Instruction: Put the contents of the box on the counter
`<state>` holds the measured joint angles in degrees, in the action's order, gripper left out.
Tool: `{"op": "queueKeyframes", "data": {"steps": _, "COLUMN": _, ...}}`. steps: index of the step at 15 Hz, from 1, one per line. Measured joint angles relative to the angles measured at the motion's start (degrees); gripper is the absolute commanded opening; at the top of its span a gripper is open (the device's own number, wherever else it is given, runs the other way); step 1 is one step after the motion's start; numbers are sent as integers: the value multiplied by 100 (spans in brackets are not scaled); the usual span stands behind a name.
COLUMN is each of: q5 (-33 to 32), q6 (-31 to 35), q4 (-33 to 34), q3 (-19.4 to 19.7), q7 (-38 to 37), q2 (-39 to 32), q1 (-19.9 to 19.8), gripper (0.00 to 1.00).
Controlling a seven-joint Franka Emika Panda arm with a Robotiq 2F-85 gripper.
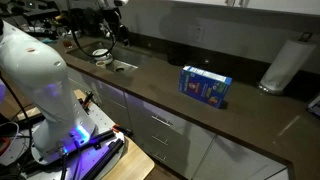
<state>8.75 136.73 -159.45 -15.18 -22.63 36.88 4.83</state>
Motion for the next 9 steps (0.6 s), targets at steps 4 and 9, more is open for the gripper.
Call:
{"op": "queueKeyframes", "data": {"steps": 4, "q5": -135, "q6": 86, "q4": 13, "q3": -7, "q7": -62, "q2": -22, "q1": -84, "gripper": 100}}
{"op": "queueKeyframes", "data": {"steps": 9, "q5": -937, "q6": 673, "q4": 82, "q3": -306, "q7": -933, "q2": -300, "q1": -920, "gripper": 100}}
